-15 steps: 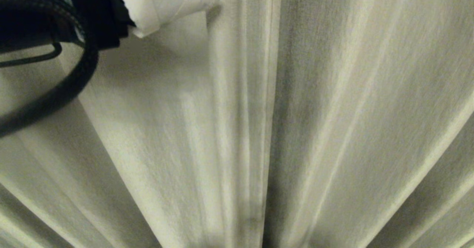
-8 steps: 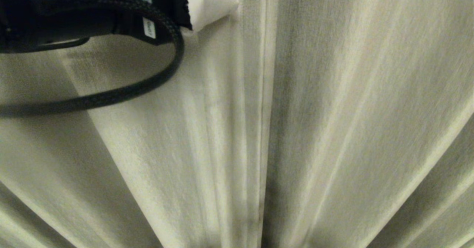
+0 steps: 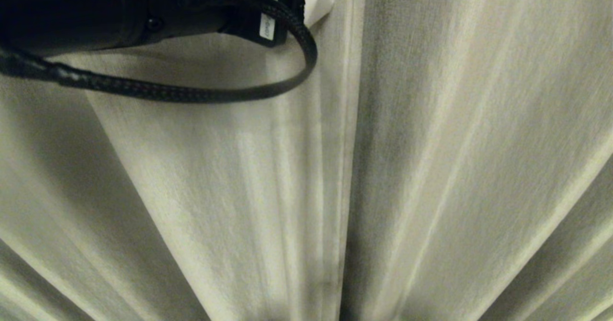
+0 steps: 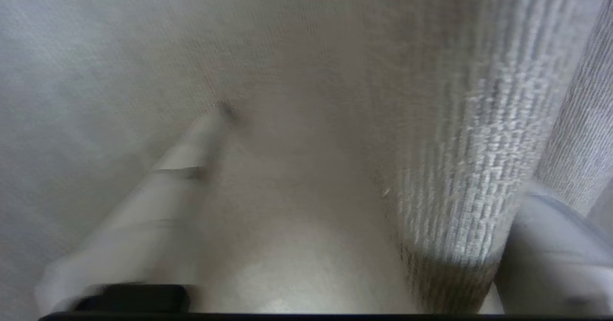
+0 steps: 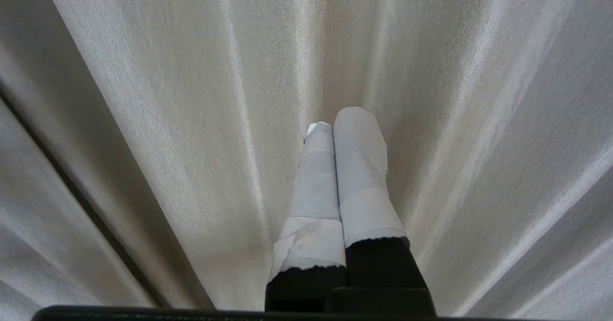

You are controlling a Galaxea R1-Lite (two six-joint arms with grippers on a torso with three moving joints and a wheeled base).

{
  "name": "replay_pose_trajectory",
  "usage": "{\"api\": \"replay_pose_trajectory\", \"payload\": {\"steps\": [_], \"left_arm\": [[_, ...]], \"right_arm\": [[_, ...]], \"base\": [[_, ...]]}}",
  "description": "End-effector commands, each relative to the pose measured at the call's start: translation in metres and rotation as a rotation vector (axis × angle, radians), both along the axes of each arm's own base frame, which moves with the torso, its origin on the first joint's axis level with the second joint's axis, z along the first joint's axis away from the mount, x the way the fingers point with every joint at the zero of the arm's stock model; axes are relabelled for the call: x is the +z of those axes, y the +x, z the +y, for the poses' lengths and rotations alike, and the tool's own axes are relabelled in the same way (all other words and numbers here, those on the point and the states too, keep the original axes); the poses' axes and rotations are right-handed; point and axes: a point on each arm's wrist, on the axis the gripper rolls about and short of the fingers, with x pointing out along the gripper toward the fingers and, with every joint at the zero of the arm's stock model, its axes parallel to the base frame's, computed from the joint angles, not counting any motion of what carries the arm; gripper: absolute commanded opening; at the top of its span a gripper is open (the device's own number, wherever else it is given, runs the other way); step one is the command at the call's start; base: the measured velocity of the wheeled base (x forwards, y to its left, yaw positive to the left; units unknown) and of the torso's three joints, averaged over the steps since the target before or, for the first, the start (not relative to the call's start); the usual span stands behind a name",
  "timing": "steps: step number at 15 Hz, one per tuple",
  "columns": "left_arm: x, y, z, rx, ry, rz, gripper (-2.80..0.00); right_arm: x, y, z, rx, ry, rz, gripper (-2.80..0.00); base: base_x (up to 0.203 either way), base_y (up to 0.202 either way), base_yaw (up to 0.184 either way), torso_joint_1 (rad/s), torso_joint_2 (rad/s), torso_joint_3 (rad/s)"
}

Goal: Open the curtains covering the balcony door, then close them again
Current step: Pull the outer curtains open on both sides

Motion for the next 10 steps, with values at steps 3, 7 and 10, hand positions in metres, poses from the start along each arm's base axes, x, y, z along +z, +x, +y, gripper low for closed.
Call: {"api": "replay_pose_trajectory", "payload": {"steps": [3, 7, 10], "left_arm": [[-0.0038, 0.004, -0.005, 0.014, 0.02, 0.005, -2.8], [-0.0025, 0.0028, -0.0025, 0.017, 0.021, 0.0, -2.8], [-0.0001, 0.001, 0.0029, 0.079, 0.016, -0.005, -2.8]], "right_arm": [[0.0002, -0.0001, 0.0, 0.0, 0.0, -0.001, -2.8], [-0.0001, 0.0, 0.0, 0.0, 0.0, 0.0, -2.8], [-0.0002, 0.0001, 0.0, 0.0, 0.0, 0.001, -2.8]], "base": [[0.0, 0.0, 0.0, 0.0, 0.0, 0.0], [0.0, 0.0, 0.0, 0.0, 0.0, 0.0], [0.0, 0.0, 0.0, 0.0, 0.0, 0.0]]}}
